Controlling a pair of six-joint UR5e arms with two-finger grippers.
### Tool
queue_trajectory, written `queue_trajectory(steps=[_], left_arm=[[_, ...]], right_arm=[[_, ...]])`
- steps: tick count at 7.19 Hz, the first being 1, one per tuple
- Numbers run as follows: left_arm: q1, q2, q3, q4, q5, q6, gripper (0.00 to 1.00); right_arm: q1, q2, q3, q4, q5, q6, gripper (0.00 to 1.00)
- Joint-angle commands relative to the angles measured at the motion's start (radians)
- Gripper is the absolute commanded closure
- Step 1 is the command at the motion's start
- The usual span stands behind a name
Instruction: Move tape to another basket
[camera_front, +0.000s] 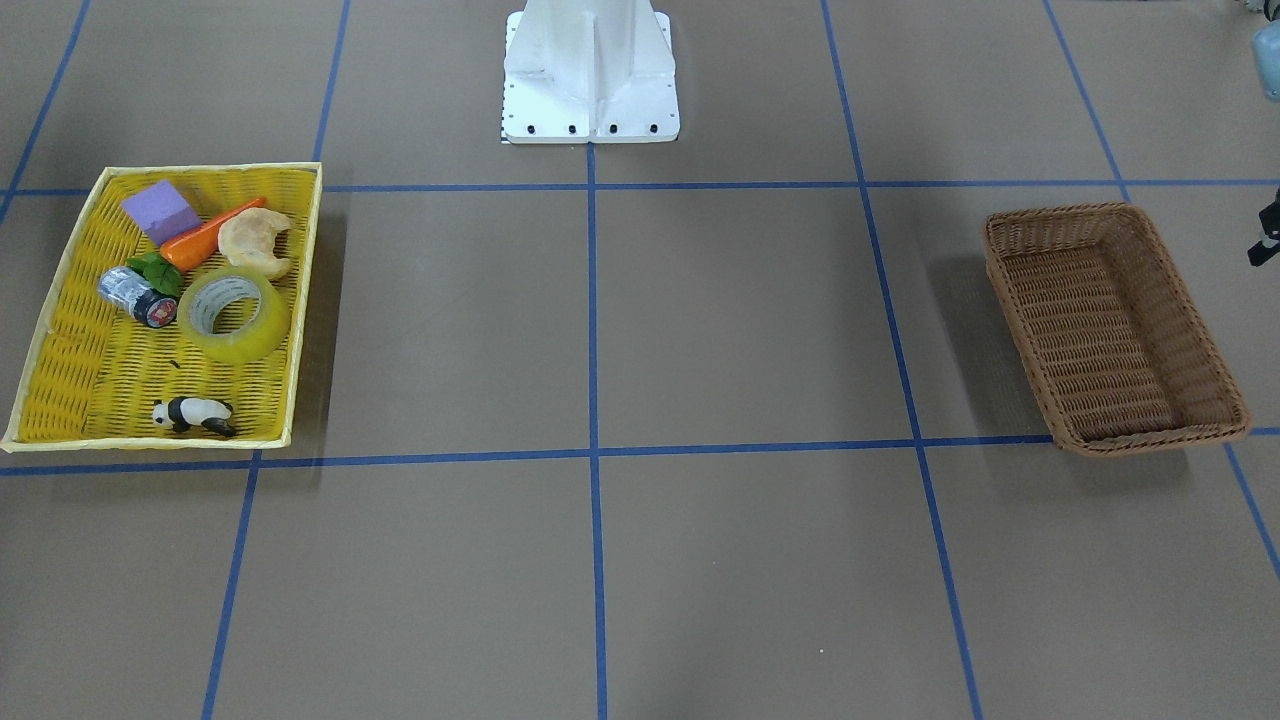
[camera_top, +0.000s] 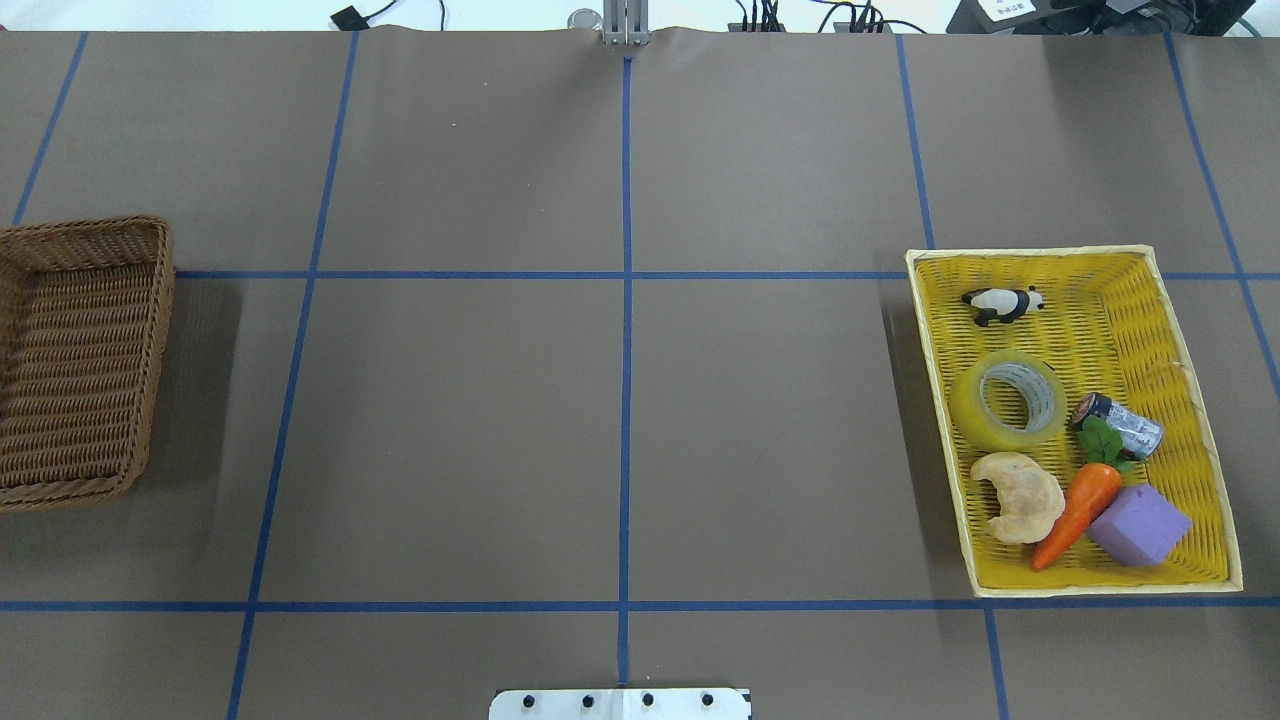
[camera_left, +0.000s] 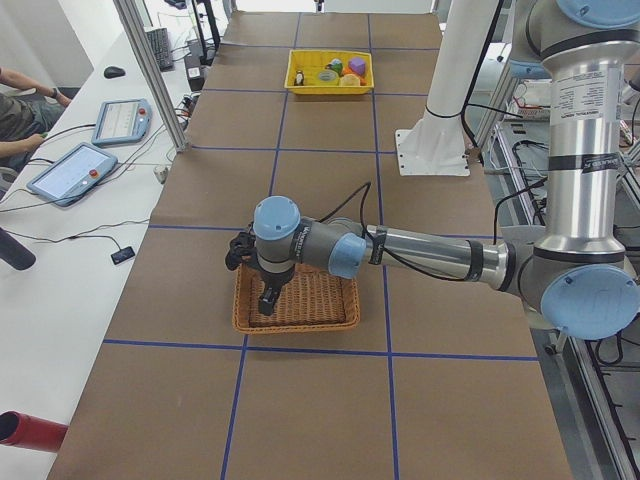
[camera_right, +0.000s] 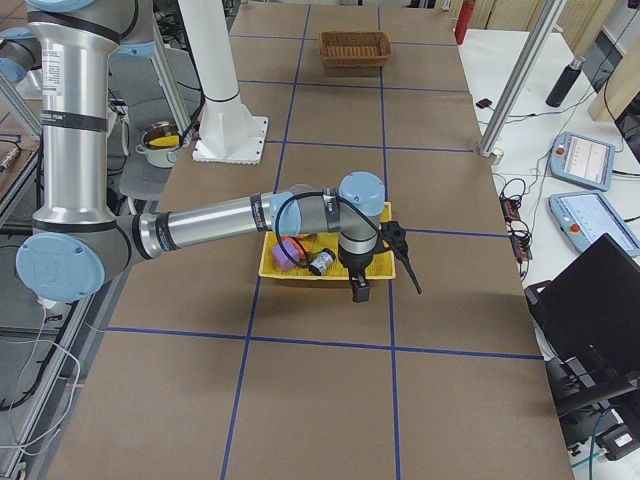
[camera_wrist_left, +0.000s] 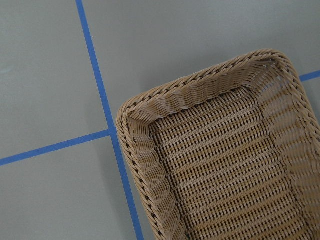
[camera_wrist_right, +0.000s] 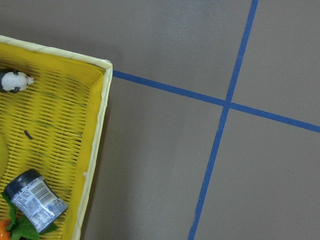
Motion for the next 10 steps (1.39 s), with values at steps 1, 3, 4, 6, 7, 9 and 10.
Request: queue_trajectory(steps=[1, 3, 4, 6, 7, 9, 10], left_arm=[[0.0, 0.004, 0.001, -0.017, 0.001, 0.0, 0.02], [0.0, 0.001, 0.01, -0.021, 0.001, 0.005, 0.02], [0.0, 0.001, 0.007, -0.023, 0.001, 0.005, 0.02], [0.0, 0.008, 0.006, -0.023, 0.001, 0.008, 0.02], [0.0, 0.01, 0.003, -0.023, 0.001, 0.008, 0.02], [0.0, 0.011, 0.004, -0.023, 0.001, 0.008, 0.02], [0.0, 0.011, 0.003, -0.023, 0.001, 0.009, 0.02]], right_arm=[[0.0, 0.0, 0.0, 0.0, 0.002, 0.0, 0.0], [-0.003, 0.0, -0.001, 0.0, 0.002, -0.001, 0.0], [-0.008, 0.002, -0.001, 0.003, 0.001, -0.001, 0.0], [-0.038, 0.002, -0.015, 0.005, -0.001, 0.003, 0.0], [-0.044, 0.003, -0.021, 0.005, -0.007, 0.008, 0.0], [-0.052, 0.003, -0.027, 0.005, -0.005, 0.008, 0.0], [-0.052, 0.003, -0.027, 0.006, -0.004, 0.005, 0.0]])
